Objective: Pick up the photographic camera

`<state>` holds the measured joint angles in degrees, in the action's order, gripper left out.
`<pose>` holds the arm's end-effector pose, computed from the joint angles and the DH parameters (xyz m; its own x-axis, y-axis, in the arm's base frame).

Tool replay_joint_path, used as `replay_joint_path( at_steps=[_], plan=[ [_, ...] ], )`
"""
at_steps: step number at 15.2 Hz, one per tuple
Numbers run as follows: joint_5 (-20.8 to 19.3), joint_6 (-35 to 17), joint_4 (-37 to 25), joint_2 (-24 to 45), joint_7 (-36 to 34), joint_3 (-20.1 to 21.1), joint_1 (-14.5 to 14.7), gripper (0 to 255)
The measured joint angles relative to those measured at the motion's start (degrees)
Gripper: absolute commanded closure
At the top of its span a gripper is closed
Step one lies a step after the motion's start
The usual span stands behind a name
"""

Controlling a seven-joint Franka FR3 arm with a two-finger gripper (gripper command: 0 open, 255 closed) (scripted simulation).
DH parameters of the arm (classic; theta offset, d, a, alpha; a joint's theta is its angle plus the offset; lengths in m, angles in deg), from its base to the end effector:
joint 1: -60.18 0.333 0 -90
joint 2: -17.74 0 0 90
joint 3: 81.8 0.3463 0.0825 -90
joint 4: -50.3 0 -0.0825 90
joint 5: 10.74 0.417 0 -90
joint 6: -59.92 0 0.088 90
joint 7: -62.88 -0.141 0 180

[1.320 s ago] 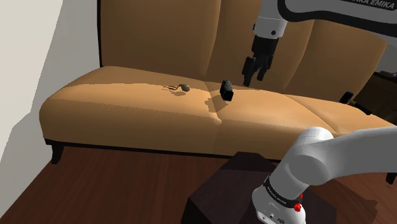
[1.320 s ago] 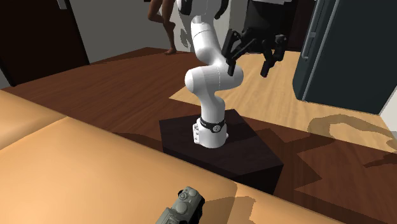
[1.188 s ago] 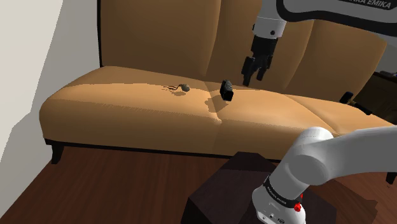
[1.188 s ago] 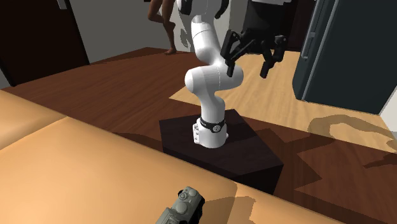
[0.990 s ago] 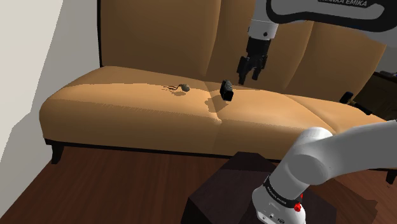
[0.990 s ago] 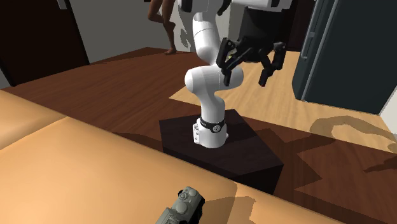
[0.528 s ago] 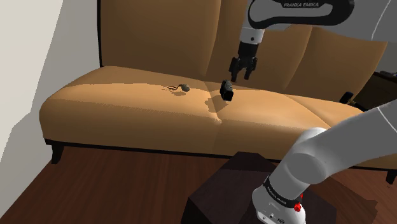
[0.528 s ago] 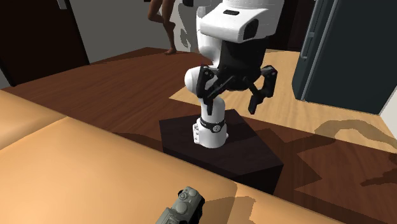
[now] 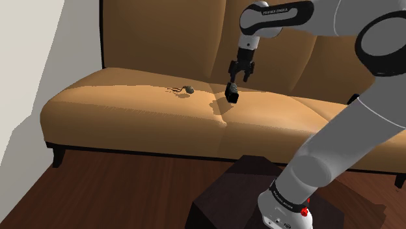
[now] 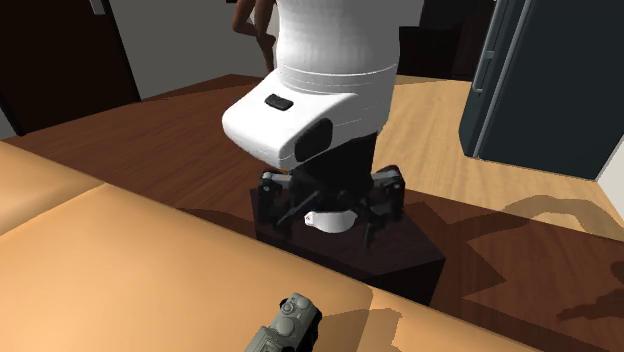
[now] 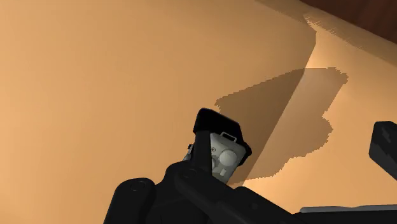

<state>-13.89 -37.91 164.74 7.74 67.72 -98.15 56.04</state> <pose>0.4805 -0.1940 0.5101 0.9605 -0.2502 -0.1216 -0.2528 -0.9675 -0.0060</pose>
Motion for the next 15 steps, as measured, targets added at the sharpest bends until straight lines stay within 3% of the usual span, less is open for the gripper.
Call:
replay_joint_path(
  at_steps=[9, 15],
  plan=[
    [8.2, -0.1, -16.0, 19.6, 6.3, -4.6, -4.3, 0],
    [9.2, -3.5, -14.6, 22.0, 7.3, -4.8, -4.9, 0]
  ],
)
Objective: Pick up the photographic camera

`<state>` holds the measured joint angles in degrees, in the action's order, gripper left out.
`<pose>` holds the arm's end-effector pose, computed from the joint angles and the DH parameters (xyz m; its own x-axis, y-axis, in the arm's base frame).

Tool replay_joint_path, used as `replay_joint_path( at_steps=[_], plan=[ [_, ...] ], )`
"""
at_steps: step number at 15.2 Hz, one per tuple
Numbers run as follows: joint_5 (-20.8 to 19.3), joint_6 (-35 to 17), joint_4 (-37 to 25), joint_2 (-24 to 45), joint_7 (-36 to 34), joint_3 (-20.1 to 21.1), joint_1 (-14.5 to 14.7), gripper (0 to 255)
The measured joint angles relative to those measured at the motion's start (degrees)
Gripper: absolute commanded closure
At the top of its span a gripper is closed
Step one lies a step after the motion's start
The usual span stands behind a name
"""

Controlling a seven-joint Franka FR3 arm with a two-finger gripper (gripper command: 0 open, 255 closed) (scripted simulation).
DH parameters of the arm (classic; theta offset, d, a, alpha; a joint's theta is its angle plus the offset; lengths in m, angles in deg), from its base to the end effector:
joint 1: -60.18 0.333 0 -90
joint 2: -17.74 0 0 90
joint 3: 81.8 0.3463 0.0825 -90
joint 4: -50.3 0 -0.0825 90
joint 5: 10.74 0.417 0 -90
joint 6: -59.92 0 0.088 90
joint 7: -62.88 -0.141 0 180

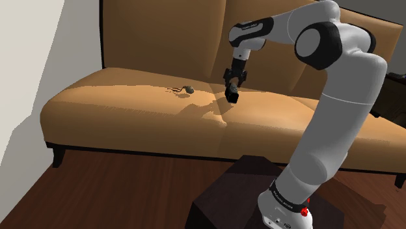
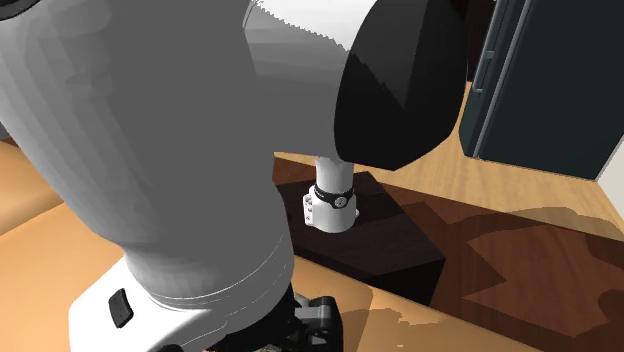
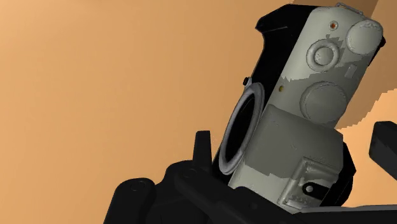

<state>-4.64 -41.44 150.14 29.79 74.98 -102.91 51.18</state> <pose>0.5576 -0.2947 0.4289 0.9312 -0.3277 -0.1594 -0.3403 -0.9385 -0.0588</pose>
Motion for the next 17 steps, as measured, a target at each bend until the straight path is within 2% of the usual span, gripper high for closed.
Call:
replay_joint_path(
  at_steps=[2, 3, 13, 17],
  plan=[
    [0.2, -1.3, 1.0, 0.4, 0.1, 0.0, 0.0, 0],
    [0.2, -1.6, 1.3, 0.3, 0.1, 0.1, 0.0, 255],
    [0.1, -1.8, 1.6, 0.2, 0.1, 0.1, 0.1, 255],
    [-0.1, 0.2, 0.0, -0.2, -0.1, 0.0, 0.1, 255]
  ],
)
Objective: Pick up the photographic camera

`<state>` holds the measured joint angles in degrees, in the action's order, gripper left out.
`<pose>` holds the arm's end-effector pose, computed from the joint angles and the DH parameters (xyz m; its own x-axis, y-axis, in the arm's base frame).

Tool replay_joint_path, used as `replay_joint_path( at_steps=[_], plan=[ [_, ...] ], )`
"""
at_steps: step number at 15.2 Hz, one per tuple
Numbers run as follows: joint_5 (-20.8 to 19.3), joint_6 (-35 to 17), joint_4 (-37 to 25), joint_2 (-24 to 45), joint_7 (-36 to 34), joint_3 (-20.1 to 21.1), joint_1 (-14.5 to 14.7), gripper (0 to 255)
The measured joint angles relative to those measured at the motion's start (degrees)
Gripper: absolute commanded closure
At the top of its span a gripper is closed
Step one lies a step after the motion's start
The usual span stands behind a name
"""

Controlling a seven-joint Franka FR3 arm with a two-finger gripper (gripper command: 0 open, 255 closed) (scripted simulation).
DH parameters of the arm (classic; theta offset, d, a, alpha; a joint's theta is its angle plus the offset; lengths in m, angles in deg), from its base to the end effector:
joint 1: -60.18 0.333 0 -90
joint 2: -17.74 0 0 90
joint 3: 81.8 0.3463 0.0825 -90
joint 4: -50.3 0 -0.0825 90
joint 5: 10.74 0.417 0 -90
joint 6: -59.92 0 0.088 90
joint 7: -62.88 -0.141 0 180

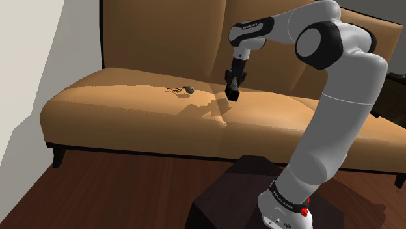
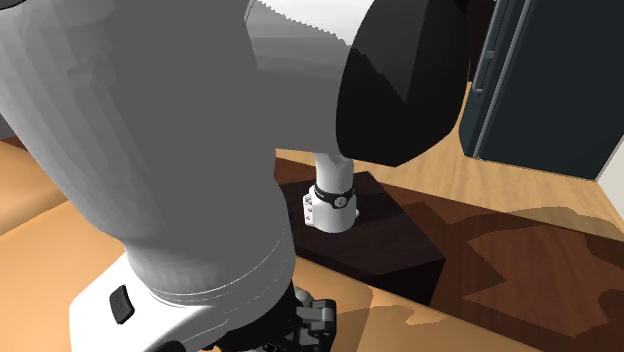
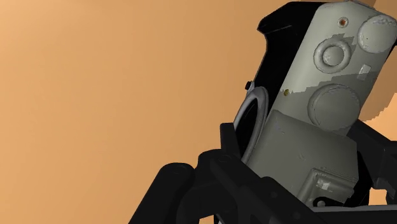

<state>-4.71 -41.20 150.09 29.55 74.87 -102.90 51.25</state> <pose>0.5572 -0.2937 0.4315 0.9314 -0.3276 -0.1589 -0.3402 -0.9385 -0.0589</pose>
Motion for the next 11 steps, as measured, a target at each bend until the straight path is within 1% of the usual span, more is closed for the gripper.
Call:
replay_joint_path(
  at_steps=[11],
  plan=[
    [-0.5, 8.4, -7.6, -0.9, -0.5, -0.2, -0.2, 255]
  ],
)
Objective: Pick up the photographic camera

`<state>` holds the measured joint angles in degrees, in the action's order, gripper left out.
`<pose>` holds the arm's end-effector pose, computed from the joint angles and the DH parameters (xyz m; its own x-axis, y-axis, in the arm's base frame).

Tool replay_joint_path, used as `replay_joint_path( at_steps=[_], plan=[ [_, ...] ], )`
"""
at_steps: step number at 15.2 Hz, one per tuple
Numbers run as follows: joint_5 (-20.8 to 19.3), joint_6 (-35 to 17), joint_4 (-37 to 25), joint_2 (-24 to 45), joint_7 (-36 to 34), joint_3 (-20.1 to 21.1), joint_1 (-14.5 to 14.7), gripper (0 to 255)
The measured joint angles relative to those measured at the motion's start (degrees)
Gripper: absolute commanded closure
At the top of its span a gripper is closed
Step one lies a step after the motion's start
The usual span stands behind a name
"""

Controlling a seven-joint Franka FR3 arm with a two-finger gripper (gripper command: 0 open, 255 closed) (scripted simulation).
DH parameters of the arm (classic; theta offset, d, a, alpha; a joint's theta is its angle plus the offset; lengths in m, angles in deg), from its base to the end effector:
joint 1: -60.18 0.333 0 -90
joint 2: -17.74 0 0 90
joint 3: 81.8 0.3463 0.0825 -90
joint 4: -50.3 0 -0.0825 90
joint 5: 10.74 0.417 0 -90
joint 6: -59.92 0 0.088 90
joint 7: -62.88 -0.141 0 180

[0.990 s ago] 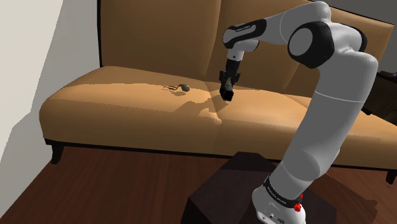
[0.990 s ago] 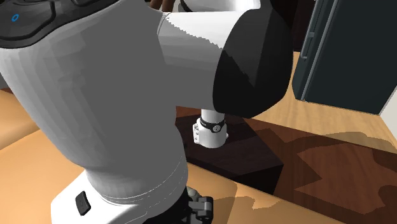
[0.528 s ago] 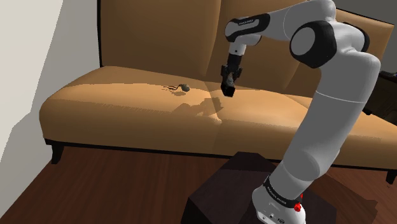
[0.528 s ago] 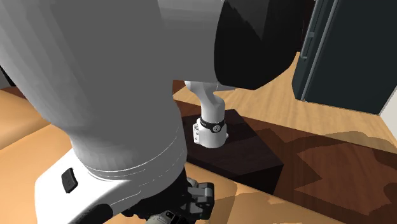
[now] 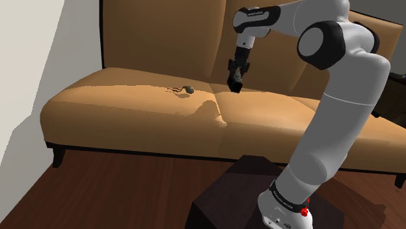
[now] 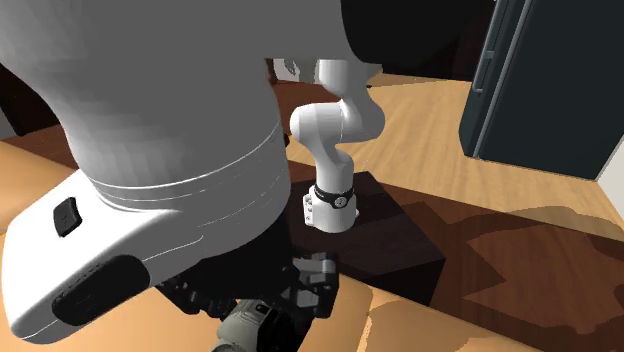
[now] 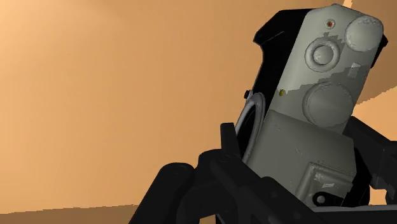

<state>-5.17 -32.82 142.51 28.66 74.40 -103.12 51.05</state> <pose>0.5579 -0.2950 0.4958 0.9314 -0.3275 -0.1587 -0.3401 -0.9386 -0.0589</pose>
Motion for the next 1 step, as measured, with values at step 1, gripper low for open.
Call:
replay_joint_path(
  at_steps=[1],
  plan=[
    [0.0, 0.3, -0.2, -0.1, 0.0, 0.0, 0.0, 255]
  ],
)
